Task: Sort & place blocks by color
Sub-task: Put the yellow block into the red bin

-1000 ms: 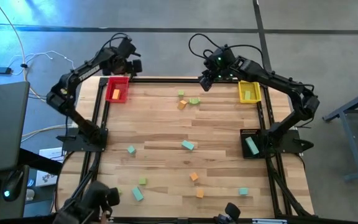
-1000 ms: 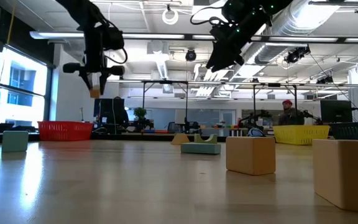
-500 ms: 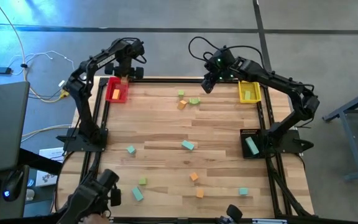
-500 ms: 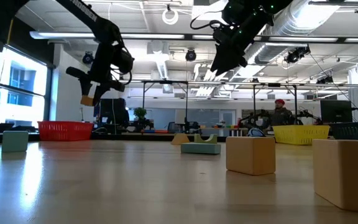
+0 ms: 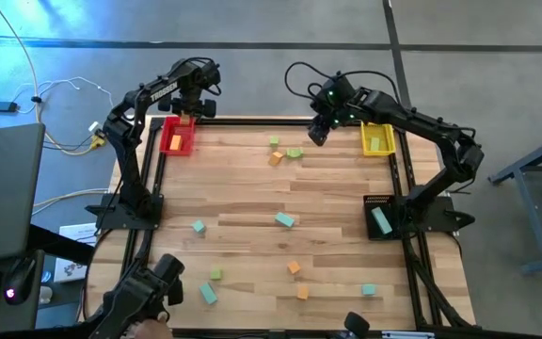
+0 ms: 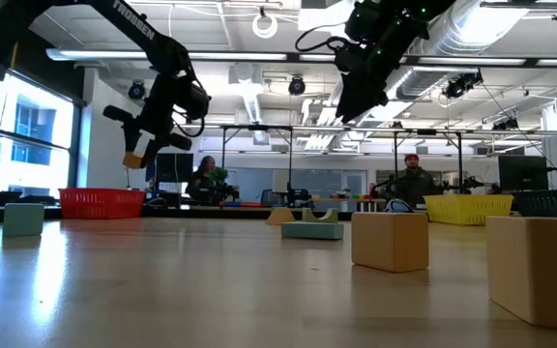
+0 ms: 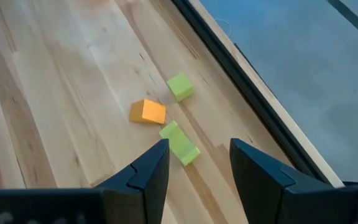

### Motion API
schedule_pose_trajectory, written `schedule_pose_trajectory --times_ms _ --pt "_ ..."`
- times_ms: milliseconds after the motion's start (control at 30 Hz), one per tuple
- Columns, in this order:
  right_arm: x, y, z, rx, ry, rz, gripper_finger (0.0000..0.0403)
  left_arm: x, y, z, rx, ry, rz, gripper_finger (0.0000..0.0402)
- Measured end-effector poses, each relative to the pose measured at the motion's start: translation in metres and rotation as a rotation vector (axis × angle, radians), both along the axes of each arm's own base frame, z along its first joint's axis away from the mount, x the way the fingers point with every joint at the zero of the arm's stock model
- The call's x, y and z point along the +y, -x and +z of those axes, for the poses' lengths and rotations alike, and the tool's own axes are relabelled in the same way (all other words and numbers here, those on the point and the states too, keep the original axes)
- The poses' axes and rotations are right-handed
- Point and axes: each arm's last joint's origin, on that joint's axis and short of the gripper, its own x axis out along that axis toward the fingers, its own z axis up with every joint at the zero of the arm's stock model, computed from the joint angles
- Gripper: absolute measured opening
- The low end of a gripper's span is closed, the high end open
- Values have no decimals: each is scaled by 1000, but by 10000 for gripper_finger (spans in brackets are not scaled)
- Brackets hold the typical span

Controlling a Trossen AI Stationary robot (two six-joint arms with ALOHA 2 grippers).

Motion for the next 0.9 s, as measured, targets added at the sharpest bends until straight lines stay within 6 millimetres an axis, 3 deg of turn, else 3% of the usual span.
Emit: schedule_pose_trajectory --times_ms 300,467,600,900 --pt "2 1 -2 28 3 43 156 8 -1 0 10 -128 67 122" --pt "2 2 -2 33 0 46 156 17 4 4 -1 -161 22 122" --pt "3 1 -2 20 -18 64 156 20 14 12 63 -103 -82 122" --pt "3 1 -2 15 -18 71 156 16 21 16 67 -30 -78 122"
